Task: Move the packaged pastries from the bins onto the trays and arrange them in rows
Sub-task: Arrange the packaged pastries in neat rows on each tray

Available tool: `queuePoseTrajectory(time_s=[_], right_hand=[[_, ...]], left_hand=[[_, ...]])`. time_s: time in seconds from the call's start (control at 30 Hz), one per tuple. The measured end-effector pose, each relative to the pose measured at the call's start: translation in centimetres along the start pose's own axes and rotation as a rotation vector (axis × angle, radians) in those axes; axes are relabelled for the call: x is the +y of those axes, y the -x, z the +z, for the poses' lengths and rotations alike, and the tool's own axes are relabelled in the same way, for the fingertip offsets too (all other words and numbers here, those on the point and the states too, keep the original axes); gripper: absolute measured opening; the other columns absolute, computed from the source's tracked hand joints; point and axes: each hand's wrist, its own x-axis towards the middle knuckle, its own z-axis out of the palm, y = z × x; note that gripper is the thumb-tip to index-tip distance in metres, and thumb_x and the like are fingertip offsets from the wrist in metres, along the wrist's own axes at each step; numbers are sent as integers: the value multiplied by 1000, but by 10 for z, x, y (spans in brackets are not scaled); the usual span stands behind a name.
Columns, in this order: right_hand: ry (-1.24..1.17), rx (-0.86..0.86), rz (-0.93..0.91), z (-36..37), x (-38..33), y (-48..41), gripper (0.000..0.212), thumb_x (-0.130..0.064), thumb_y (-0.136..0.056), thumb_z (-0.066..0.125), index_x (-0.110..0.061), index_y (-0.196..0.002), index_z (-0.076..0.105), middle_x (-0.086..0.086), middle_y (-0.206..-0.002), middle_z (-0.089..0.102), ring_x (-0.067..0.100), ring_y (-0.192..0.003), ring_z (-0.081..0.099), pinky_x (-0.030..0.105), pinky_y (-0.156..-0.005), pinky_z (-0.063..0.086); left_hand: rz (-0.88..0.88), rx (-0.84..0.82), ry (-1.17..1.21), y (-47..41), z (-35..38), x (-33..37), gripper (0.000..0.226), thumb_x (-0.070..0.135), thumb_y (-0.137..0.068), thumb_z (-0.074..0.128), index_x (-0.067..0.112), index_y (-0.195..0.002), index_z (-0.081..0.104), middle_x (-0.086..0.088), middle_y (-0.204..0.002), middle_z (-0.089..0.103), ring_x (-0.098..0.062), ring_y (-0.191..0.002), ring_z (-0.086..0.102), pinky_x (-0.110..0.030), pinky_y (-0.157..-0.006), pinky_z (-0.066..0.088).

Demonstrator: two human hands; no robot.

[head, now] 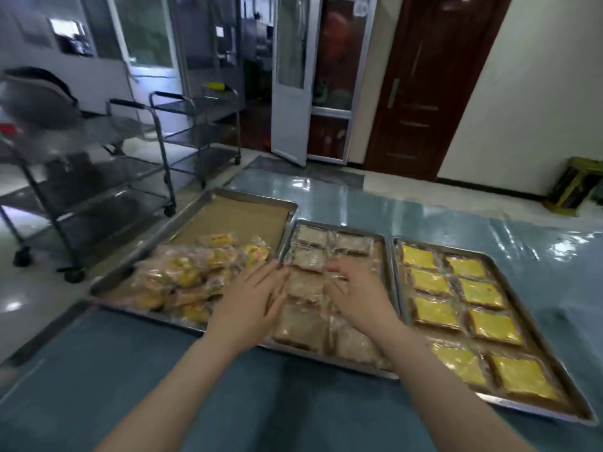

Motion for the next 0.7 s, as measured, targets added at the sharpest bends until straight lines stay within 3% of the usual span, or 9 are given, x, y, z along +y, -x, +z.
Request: queuePoseTrajectory(time_s=[0.3,0.43,0.57,0.7], right_hand=[[-48,-69,-5,92,-119,-28,31,-35,-92,56,-28,-122,60,-11,-132,54,7,-122,46,20,-95,32],[-40,-104,20,117,-127,-45,33,-29,-94,53,-25,-126,59,-8,-137,52,11,-126,45,23,-100,32],[-72,-134,82,141,-113,-62,34,-32,-94,54,-25,-127,59,-9,-132,55,3,-114,47,17,-90,33],[-146,-146,184,173,-96,-86,35,-38,-94,53,-26,-127,58,-9,-131,56,5,-107,56,19,-83,42]], left_hand=[[-162,69,-19,68,-118,-138,49,33,-95,48,28,-142,36,8,-150,30,-6,-140,15,-26,-113,11],[-197,68,2,73,-129,-173,48,33,-94,50,27,-141,39,9,-149,31,-2,-138,16,-25,-112,11],[-224,11,20,64,-121,-206,48,34,-94,50,28,-140,40,10,-147,34,1,-135,18,-17,-108,10],[-222,-74,-17,44,-110,-241,48,37,-94,49,29,-141,39,12,-146,35,-1,-136,22,-16,-107,11]])
